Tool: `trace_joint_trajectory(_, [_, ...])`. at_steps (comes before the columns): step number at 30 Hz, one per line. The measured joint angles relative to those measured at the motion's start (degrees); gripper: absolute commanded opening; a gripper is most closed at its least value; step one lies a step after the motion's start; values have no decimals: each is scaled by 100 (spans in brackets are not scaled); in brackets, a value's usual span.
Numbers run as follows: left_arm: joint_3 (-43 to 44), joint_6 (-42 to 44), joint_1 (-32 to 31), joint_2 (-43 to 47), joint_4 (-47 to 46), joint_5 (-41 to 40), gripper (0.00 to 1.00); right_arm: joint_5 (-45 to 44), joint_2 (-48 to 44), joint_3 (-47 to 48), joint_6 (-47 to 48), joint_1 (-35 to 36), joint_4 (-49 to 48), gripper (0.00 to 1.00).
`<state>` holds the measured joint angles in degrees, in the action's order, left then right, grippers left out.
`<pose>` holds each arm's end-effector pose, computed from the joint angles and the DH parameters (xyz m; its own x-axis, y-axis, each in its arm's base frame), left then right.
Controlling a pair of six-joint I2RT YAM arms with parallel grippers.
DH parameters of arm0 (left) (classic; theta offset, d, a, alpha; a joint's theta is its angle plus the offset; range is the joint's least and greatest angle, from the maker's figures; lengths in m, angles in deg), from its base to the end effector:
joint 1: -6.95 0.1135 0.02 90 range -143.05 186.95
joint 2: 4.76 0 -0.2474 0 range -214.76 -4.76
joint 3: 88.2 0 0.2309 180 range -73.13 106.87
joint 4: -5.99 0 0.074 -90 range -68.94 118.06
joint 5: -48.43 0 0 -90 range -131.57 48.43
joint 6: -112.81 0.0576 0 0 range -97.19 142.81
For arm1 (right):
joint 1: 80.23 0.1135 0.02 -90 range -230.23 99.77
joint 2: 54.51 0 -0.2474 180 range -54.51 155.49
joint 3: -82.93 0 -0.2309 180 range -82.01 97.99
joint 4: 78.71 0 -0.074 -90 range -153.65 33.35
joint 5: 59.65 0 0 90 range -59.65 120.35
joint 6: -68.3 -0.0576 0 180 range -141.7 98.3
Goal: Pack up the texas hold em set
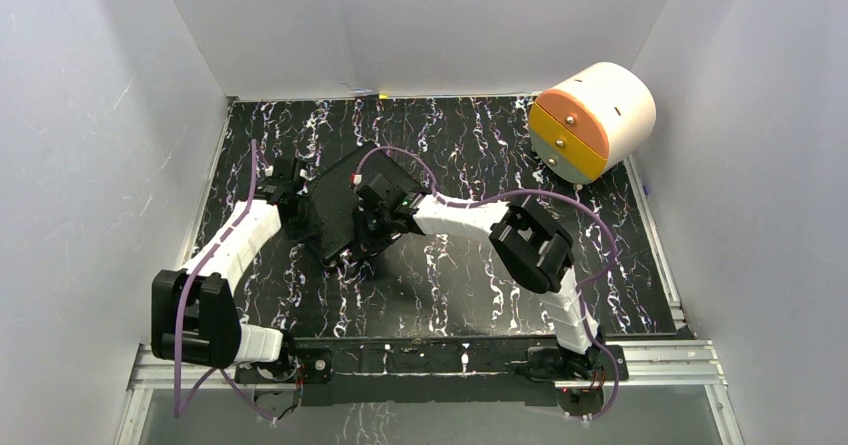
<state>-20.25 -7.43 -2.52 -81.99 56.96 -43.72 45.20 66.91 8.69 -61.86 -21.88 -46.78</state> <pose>0.2553 -0.0404 0.2033 -0.8134 -0.3745 -0.4451 -0.3051 0.9261 -0.2218 0.2282 0.3983 0.1666 -0.8853 -0.2481 -0.3934 -0.4483 0.6805 0.5796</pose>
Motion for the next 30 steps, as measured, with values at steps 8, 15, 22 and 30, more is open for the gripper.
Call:
trace_joint_trajectory(8, [37, 50, 17, -42, -20, 138, 10, -570, -201, -566, 116, 177, -743, 11])
trace_joint_trajectory(15, [48, 61, 26, -85, -151, 463, 13, -1296, -343, -929, 446, 433, -1294, 12])
trace_joint_trajectory(22, [55, 66, 24, -87, -179, 673, 13, -2061, -385, -1491, 713, 675, -2490, 12])
trace_joint_trajectory(30, [341, 114, 24, 109, -94, 726, 16, -2691, -385, -1980, 944, 852, -3587, 26])
